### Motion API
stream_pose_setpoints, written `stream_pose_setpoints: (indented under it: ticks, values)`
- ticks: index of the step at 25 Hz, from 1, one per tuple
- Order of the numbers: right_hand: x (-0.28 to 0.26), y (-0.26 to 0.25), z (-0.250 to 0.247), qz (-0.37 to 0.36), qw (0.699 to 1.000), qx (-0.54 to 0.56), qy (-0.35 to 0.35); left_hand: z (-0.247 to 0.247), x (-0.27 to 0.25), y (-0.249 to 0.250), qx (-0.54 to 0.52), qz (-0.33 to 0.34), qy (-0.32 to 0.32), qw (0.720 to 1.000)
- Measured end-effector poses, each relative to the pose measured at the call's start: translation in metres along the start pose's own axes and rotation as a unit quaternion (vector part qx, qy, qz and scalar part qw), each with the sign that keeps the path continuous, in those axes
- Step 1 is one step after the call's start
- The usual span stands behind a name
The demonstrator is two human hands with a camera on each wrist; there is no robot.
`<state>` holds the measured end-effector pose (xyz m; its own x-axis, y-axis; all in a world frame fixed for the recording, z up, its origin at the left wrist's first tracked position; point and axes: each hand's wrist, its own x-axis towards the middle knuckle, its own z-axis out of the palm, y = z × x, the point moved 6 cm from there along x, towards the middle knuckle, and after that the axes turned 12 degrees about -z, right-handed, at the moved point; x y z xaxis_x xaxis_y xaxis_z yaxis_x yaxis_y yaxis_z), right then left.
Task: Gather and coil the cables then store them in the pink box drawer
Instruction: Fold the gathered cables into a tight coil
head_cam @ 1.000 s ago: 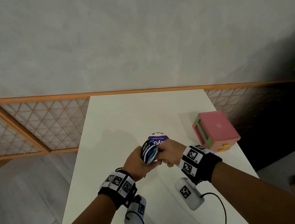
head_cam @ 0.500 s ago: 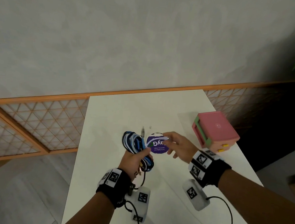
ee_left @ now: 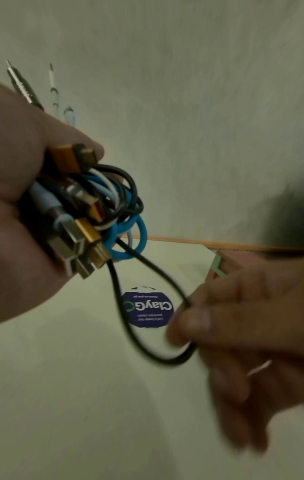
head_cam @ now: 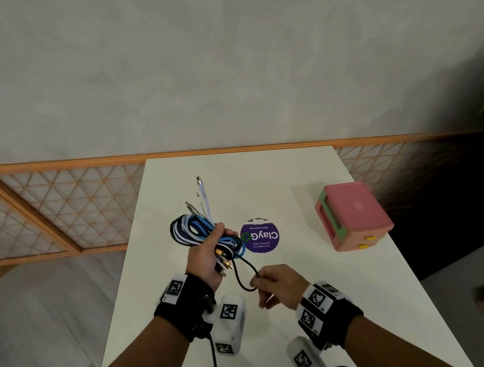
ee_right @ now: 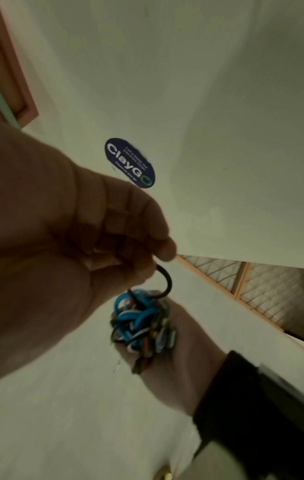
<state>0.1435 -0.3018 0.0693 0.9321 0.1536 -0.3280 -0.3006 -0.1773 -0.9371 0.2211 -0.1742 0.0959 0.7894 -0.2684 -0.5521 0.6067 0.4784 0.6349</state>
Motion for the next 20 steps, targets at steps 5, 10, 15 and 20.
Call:
stream_pose_setpoints:
  ticks: [5, 10, 15, 20]
  values:
    - [-0.005, -0.022, -0.02, -0.027, 0.993, 0.003, 0.119, -0.018, 0.009, -0.005, 0.101, 0.023, 0.057, 0.993]
    - [-0.005, -0.042, -0.02, -0.088, 0.983, 0.069, 0.142, -0.021, 0.008, -0.01, 0.226, 0.053, 0.13, 0.964]
    - [-0.008, -0.052, -0.018, -0.126, 0.985, -0.081, 0.084, -0.01, 0.004, -0.008, 0.281, 0.083, 0.079, 0.953]
    - [-0.003, -0.069, -0.032, -0.176, 0.953, -0.201, 0.142, 0.001, -0.001, -0.021, 0.31, 0.067, 0.016, 0.948]
